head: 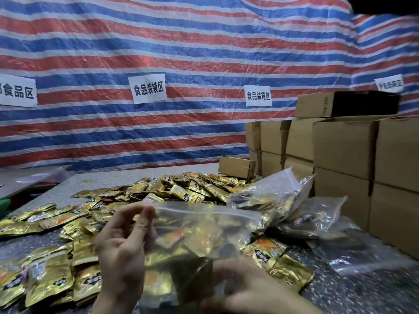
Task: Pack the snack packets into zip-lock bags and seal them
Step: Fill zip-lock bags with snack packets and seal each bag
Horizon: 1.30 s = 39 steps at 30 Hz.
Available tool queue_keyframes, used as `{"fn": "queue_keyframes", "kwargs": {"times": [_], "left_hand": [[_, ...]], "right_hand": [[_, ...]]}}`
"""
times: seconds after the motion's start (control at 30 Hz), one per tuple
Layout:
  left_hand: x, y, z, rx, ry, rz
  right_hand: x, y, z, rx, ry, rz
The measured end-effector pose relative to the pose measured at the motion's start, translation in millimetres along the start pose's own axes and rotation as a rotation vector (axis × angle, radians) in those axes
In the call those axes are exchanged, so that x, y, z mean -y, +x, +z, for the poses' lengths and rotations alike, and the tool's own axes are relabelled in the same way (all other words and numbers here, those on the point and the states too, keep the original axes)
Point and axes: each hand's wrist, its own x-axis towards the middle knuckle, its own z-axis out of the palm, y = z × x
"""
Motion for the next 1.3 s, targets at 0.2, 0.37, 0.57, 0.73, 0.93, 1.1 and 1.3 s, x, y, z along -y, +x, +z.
{"fn": "queue_keyframes", "kwargs": {"times": [0.2,0.37,0.57,0.73,0.93,1.1,1.3], "left_hand": [[-1.1,0.0,24.8,0.105,-0.025,-0.074],[7.3,-7.8,37.8,0.221,0.035,-0.192],[20.8,-24.0,40.1,0.417,0.184,-0.265],[30.5,-28.8,38.6,0.457,0.226,-0.297],[30.8,-30.3,36.7,0.45,0.234,-0.33],[24.1,-28.2,38.1,0.39,0.247,-0.281],[7.4,-29.5,16.3,0.332,0.226,-0.226]], "right_hand": [[0.6,-8.0,-47.0,-0.229,-0.081,-0.014],[7.4,15.0,-110.9,-0.615,0.152,0.17],[9.2,87.6,-185.9,-0.811,0.579,0.258],[-38.0,109.7,-177.2,-0.848,0.053,0.556],[-23.1,96.1,-164.5,-0.686,0.208,0.564],[-7.9,88.2,-104.9,-0.387,0.192,0.437],[-25.2,103.9,-17.7,-0.376,0.165,0.077]]}}
